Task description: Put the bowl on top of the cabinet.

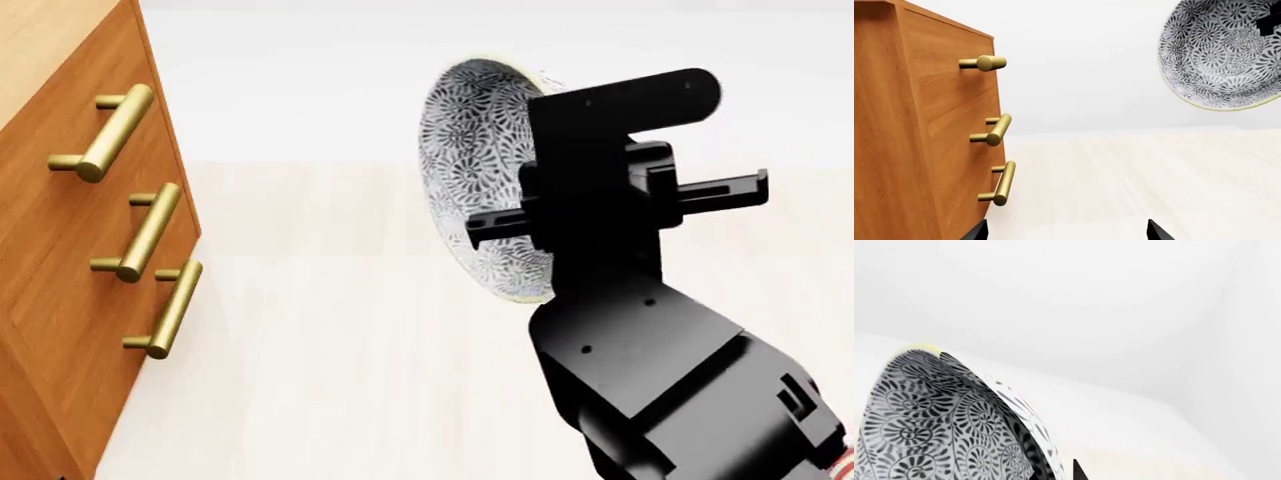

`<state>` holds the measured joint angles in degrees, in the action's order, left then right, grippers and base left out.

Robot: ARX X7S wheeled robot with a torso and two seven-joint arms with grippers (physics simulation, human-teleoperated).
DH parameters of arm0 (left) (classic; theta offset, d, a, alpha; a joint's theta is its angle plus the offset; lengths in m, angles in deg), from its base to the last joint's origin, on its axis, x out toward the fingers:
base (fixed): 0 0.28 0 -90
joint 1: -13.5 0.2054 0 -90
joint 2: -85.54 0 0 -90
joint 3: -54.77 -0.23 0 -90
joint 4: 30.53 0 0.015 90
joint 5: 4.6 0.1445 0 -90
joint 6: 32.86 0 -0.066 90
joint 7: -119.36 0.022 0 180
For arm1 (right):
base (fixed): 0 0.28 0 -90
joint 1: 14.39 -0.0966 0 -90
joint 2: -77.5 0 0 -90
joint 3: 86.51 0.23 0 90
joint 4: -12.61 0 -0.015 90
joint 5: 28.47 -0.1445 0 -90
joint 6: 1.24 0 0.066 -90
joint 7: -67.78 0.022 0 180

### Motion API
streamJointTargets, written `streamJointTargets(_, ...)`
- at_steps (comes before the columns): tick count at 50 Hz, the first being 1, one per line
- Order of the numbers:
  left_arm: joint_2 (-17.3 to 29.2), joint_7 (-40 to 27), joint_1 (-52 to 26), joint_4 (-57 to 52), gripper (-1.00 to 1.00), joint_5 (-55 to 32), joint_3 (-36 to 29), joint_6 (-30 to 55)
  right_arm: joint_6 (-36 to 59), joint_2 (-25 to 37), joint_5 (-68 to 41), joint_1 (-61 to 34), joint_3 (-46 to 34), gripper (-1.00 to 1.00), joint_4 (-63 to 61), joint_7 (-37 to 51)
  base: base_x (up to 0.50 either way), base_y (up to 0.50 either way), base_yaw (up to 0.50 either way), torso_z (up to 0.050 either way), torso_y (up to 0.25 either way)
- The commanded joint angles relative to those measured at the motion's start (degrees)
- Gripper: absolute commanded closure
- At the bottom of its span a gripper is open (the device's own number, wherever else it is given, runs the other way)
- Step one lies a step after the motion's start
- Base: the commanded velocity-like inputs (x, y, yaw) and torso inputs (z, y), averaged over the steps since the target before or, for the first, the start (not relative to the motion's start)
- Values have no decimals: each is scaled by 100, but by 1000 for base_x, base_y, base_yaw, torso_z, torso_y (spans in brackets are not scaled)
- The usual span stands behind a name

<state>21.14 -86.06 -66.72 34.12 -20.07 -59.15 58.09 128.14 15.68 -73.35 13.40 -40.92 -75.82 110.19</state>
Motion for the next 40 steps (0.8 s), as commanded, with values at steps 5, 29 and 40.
streamJointTargets(5,5,6,-34,41,-100,-23,-19,0,-641,192,-11,126,50,100,-280,-866,0,0,0,0,0)
streamJointTargets(29,146,-69,73,-306,-100,284,-112,-101,-1683,287,-118,704,162,100,-136,-1825,0,0,0,0,0)
streamJointTargets(40,233,-209,-449,-1336,-100,346,-210,1253,-1968,219,44,874,79,100,22,-1992,0,0,0,0,1)
